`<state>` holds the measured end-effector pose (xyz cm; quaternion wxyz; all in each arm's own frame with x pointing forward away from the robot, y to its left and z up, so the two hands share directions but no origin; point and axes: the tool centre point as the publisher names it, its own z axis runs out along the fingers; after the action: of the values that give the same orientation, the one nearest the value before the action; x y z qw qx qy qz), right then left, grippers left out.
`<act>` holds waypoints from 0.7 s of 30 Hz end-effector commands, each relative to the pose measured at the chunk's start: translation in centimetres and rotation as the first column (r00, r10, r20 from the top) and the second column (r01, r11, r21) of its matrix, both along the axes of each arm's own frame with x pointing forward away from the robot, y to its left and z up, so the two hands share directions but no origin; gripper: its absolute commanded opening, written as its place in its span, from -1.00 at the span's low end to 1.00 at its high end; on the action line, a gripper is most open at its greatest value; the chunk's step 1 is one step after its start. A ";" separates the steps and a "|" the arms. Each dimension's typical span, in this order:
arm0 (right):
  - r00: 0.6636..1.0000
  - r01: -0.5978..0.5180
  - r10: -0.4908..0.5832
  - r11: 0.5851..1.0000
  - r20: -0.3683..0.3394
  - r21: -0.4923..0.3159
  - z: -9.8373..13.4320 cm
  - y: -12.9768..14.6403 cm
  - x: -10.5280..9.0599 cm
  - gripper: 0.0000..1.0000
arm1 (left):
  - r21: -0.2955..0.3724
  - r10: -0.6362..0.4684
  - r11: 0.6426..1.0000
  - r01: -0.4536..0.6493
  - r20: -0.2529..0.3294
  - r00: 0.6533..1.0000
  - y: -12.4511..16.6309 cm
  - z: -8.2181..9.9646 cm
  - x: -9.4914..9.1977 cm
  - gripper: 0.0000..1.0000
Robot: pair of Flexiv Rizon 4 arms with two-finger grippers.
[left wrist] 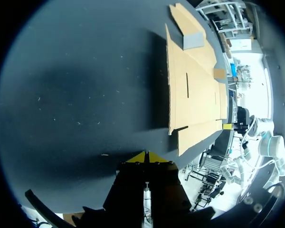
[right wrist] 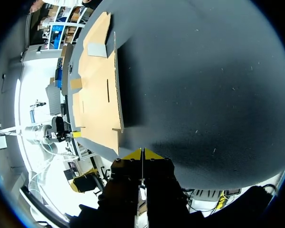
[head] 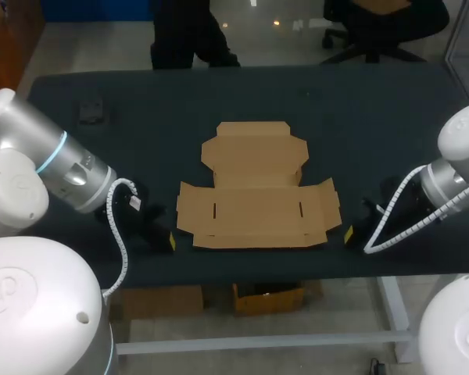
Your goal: Assemble the packaging by folding the flat box into shape, placing the metal phone stand inside, and closing the box properly
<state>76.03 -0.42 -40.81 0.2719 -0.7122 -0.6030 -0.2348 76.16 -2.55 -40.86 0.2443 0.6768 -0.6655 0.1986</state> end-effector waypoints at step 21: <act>0.998 -0.055 0.054 0.998 0.018 0.041 -1.0 2.2 -0.5 -1.00 | -0.054 -0.023 0.998 0.023 -0.014 1.000 -1.2 -0.5 0.0 -1.00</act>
<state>75.47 1.75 -41.66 0.2855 -0.6893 -0.6198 -0.2434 76.35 -3.49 -41.27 0.2720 0.6626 -0.6662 0.2078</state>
